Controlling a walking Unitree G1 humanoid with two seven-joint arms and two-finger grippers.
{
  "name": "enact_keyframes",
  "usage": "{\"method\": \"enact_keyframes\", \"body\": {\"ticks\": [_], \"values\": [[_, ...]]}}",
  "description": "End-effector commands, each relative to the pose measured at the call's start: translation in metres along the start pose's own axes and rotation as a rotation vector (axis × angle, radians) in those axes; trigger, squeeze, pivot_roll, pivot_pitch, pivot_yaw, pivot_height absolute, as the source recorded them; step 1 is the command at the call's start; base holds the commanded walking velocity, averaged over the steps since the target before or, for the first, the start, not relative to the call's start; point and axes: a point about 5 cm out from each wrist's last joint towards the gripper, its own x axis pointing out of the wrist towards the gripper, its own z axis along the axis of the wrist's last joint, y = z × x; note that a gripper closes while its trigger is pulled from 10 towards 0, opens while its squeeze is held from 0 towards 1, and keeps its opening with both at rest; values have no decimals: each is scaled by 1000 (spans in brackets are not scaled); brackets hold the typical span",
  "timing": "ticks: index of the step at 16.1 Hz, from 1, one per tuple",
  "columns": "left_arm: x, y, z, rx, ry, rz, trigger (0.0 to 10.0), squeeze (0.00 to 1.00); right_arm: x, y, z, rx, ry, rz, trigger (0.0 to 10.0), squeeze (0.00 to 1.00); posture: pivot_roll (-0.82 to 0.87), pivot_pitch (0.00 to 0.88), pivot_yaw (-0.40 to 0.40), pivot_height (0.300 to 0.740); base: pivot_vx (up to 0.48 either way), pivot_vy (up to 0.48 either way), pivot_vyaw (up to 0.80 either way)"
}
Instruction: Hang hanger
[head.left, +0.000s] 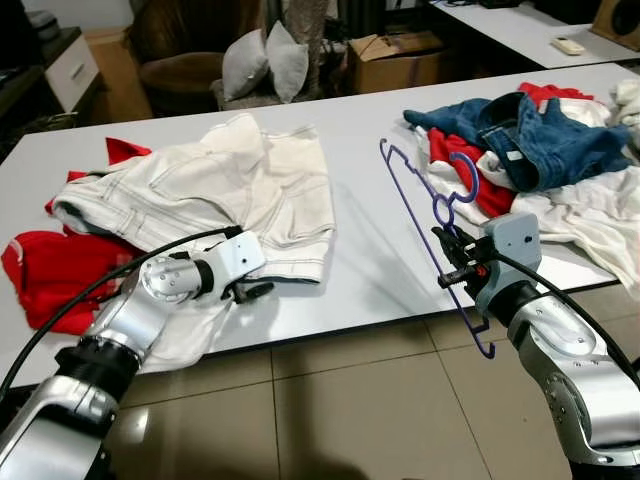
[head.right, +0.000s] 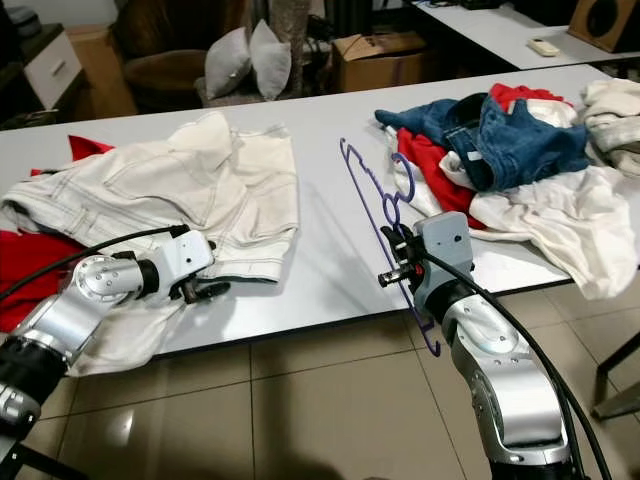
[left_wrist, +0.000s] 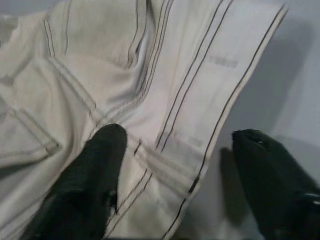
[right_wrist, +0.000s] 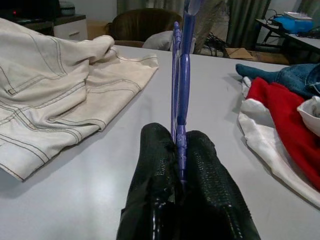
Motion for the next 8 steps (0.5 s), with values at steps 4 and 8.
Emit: {"method": "enact_keyframes", "body": {"ticks": [4, 8], "values": [[5, 7, -4, 37, 42, 41, 0, 0, 4, 2, 4, -2, -21, -1, 10000, 0, -162, 0, 107, 740, 0, 0, 0], [6, 13, -11, 37, 69, 105, 0, 0, 5, 3, 4, 0, -24, 5, 10000, 0, -160, 0, 100, 740, 0, 0, 0]]}}
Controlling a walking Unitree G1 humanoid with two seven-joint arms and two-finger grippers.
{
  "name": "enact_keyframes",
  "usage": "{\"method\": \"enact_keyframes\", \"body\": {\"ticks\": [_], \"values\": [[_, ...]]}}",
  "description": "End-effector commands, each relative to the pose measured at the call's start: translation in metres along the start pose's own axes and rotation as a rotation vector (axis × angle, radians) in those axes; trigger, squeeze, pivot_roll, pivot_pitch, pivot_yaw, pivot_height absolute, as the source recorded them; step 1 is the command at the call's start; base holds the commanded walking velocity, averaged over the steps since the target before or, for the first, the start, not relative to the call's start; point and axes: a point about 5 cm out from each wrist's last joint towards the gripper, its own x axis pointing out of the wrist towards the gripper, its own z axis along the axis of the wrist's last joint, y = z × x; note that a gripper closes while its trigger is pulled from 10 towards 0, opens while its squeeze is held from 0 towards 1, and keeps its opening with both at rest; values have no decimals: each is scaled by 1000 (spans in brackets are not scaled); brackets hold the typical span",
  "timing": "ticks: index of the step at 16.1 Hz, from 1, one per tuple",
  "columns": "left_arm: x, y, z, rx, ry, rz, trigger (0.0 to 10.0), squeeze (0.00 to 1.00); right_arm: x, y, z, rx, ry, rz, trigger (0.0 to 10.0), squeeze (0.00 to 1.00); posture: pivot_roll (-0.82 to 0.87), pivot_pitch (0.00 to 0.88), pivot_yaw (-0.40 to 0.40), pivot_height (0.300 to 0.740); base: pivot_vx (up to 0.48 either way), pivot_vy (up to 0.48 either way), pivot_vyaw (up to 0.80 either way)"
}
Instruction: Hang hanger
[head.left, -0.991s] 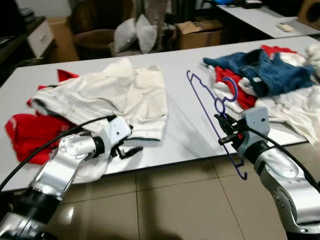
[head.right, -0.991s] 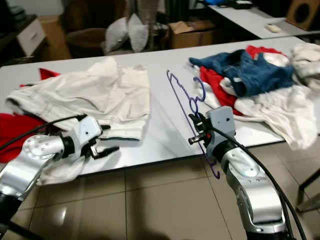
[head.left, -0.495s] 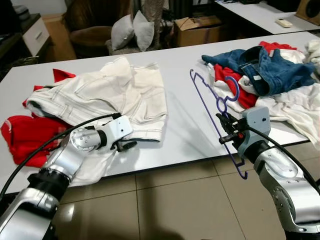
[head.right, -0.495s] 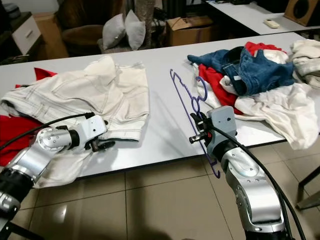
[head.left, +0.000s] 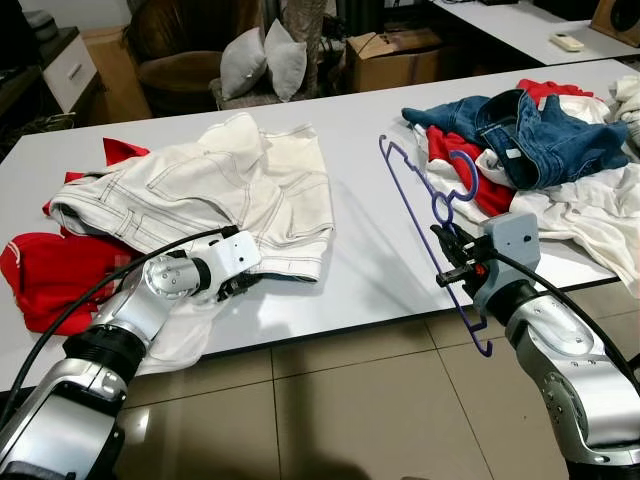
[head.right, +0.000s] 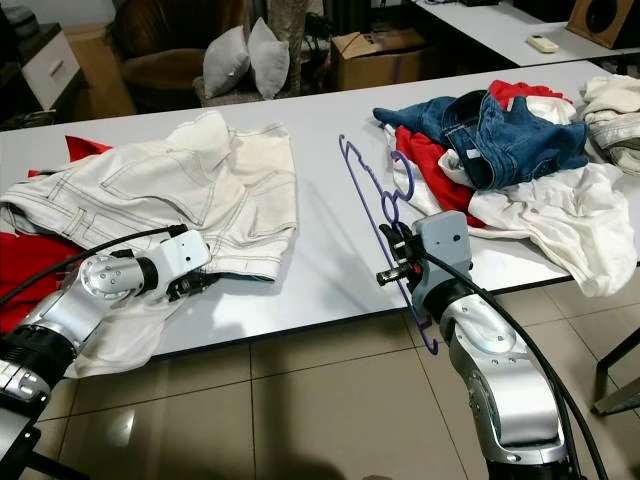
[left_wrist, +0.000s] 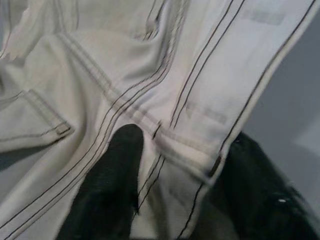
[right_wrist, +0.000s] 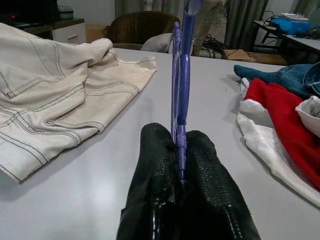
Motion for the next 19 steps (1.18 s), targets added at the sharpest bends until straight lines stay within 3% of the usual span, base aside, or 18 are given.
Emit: {"method": "enact_keyframes", "body": {"ticks": [1, 8, 12, 14, 15, 19], "values": [[-2, 7, 0, 11, 7, 37, 0, 0, 4, 2, 3, -10, -11, 6, 10000, 0, -160, 0, 100, 740, 0, 0, 0], [-2, 14, 7, -13, -50, 40, 0, 0, 1, 3, 4, -22, -29, 30, 10000, 0, -168, 0, 107, 740, 0, 0, 0], [-2, 32, 25, -159, -164, 136, 0, 0, -14, 19, 11, 20, -79, 254, 10000, 0, -165, 0, 108, 740, 0, 0, 0], [-5, 45, 36, -209, -217, 184, 0, 0, -24, 23, 16, 62, -107, 338, 10000, 0, -166, 0, 112, 740, 0, 0, 0], [-9, 58, 47, -248, -260, 243, 0, 0, -32, 26, 22, 90, -128, 418, 10000, 0, -168, 0, 115, 740, 0, 0, 0], [-21, 87, 73, -286, -367, 327, 0, 0, -49, 32, 13, 89, -34, 582, 10000, 0, -169, 0, 123, 740, 0, 0, 0]]}}
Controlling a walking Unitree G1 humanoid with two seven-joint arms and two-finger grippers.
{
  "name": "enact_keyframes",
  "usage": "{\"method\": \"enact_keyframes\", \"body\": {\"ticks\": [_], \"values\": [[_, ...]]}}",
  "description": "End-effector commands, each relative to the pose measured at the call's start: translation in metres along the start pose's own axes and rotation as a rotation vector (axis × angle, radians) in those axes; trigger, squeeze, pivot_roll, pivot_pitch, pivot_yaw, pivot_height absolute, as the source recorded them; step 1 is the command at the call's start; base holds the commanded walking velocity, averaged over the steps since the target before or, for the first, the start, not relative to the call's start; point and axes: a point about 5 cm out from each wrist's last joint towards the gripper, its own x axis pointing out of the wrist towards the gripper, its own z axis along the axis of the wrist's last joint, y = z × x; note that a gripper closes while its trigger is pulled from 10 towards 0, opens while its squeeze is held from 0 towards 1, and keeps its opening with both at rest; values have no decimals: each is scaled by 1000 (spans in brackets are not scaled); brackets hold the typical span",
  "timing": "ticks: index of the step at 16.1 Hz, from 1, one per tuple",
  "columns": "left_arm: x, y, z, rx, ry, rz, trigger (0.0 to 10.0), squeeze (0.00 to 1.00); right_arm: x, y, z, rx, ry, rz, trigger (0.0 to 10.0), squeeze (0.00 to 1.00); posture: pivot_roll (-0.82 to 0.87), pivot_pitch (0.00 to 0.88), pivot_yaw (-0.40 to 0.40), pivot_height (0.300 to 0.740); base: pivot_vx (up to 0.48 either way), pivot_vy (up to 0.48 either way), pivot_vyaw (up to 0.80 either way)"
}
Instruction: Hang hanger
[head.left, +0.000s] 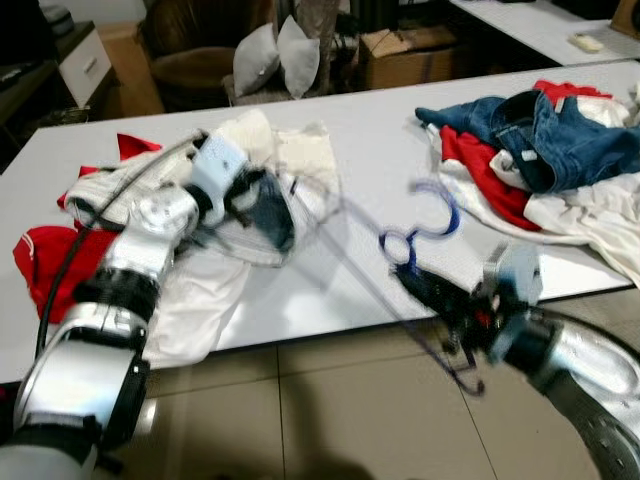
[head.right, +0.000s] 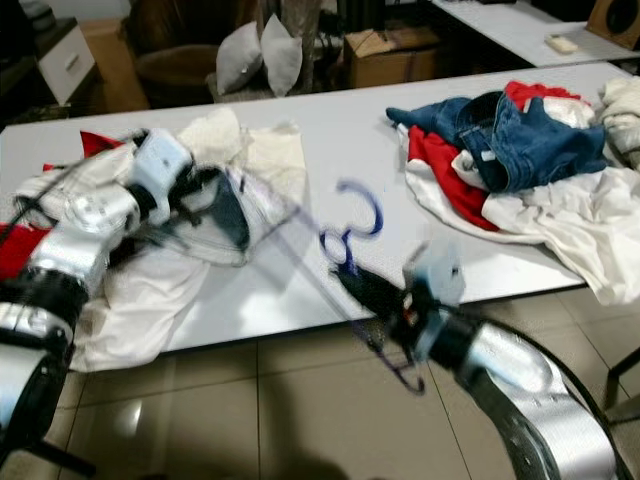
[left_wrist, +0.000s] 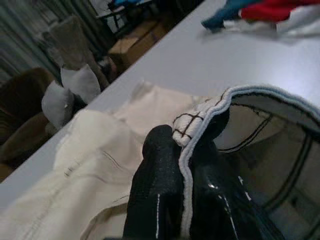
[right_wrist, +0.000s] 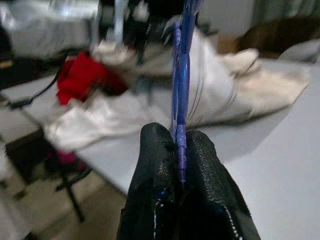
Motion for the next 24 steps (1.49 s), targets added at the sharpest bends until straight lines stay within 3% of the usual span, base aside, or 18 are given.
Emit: {"method": "enact_keyframes", "body": {"ticks": [1, 5, 7, 9, 11, 13, 16, 19, 22, 24], "values": [[0, 14, 23, -11, -69, 34, 0, 0, -1, 7, -2, 12, 39, 58, 10000, 0, -169, 0, 123, 740, 0, 0, 0], [-1, 23, 56, -16, -166, 9, 0, 0, 2, 12, -9, 35, 97, 106, 10000, 0, -155, 0, 120, 740, 0, 0, 0], [-2, 18, 74, 1, -214, -48, 0, 0, 17, 11, -13, 27, 106, 105, 10000, 0, -150, 0, 119, 740, 0, 0, 0], [-2, 15, 78, 2, -220, -66, 0, 0, 23, 9, -13, 21, 103, 98, 10000, 0, -149, 0, 119, 740, 0, 0, 0], [-6, 6, 84, 20, -218, -116, 0, 0, 52, -3, -9, 44, 51, 43, 10000, 0, -139, 0, 116, 740, 0, 0, 0], [-10, 5, 85, 46, -198, -122, 0, 0, 62, -23, -12, 46, 63, -83, 10000, 0, -128, 0, 110, 740, 0, 0, 0], [-20, 15, 77, 91, -143, -69, 0, 0, 48, -62, -9, 56, 49, -330, 10000, 0, -126, 0, 112, 740, 0, 0, 0], [-24, 21, 75, 114, -130, -29, 0, 0, 35, -78, 2, 30, -8, -425, 10000, 0, -129, 0, 115, 740, 0, 0, 0], [-29, 36, 97, 116, -207, 34, 0, 0, 18, -86, 32, -20, -112, -457, 10000, 0, -134, 0, 122, 740, 0, 0, 0], [-36, 47, 134, 105, -335, 63, 0, 0, 7, -80, 58, -74, -182, -418, 10000, 0, -139, 0, 127, 740, 0, 0, 0]]}}
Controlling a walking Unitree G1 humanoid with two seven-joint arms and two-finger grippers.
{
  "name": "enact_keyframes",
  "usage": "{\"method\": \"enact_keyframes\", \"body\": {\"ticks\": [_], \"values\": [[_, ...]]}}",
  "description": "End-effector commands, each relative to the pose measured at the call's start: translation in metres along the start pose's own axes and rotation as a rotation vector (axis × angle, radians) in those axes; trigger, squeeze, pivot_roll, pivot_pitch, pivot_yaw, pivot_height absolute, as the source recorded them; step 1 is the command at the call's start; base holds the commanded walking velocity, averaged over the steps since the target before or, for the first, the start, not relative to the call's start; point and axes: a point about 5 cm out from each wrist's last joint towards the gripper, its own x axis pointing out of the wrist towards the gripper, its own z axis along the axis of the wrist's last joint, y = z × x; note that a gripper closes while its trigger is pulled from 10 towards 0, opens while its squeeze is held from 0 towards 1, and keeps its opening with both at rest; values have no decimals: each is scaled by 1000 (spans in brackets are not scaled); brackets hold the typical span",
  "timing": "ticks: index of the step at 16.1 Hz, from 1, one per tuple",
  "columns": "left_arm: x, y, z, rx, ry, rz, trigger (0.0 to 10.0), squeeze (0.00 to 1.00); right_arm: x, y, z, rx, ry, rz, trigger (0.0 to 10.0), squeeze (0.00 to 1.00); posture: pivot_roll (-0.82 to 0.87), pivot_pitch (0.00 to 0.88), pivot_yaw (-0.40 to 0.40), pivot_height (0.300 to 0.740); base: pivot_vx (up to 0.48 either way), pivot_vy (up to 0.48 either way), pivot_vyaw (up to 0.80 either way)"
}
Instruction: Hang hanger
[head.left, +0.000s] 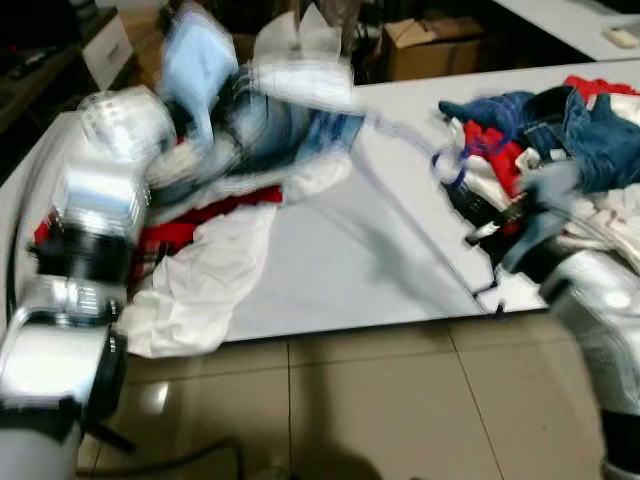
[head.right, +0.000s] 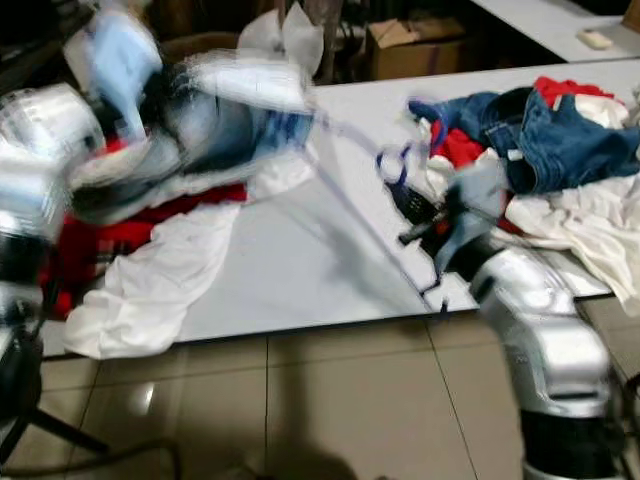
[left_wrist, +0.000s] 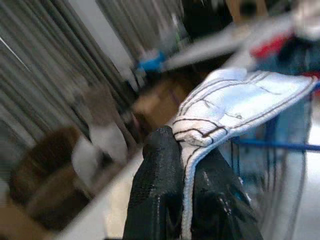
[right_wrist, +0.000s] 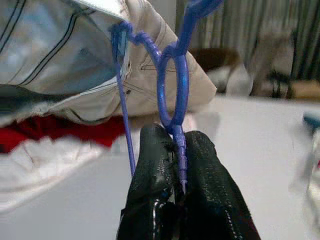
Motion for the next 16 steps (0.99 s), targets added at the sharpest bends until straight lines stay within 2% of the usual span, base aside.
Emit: {"method": "enact_keyframes", "body": {"ticks": [1, 2, 4, 6, 9, 11, 13, 14, 15, 16], "values": [[-6, 17, 26, 11, -95, 61, 0, 0, -6, -8, 13, -14, -39, -44, 10000, 0, -139, 0, 127, 740, 0, 0, 0], [-4, 24, 44, -3, -162, 97, 0, 0, -10, -10, 14, -25, -38, -59, 10000, 0, -142, 0, 133, 740, 0, 0, 0], [-2, 26, 53, -32, -203, 107, 0, 0, -12, -13, 12, -26, -28, -79, 10000, 0, -146, 0, 139, 740, 0, 0, 0], [8, 18, 64, -61, -225, 45, 0, 0, -18, -17, 4, -15, 17, -133, 10000, 0, -149, 0, 147, 740, 0, 0, 0], [25, -8, 60, -170, -236, -11, 0, 0, -27, -31, 3, -22, 25, -268, 10000, 0, -161, 0, 159, 740, 0, 0, 0], [31, -3, 69, -266, -301, 65, 0, 0, -31, -39, 11, -22, -11, -328, 10000, 0, -173, 0, 173, 740, 0, 0, 0], [36, -8, 51, -179, -190, 51, 0, 0, -35, -46, 11, -29, -24, -384, 10000, 0, -176, 0, 179, 740, 0, 0, 0], [34, -13, 26, -54, -57, 46, 0, 0, -37, -50, 11, -17, -45, -415, 10000, 0, -179, 0, 187, 740, 0, 0, 0], [31, -14, 16, -13, -9, 47, 0, 0, -39, -50, 9, -14, -42, -415, 10000, 0, -179, 0, 187, 740, 0, 0, 0], [26, -17, -1, 26, 56, 34, 0, 0, -41, -49, 0, -7, 7, -402, 10000, 0, -176, 0, 184, 740, 0, 0, 0]]}}
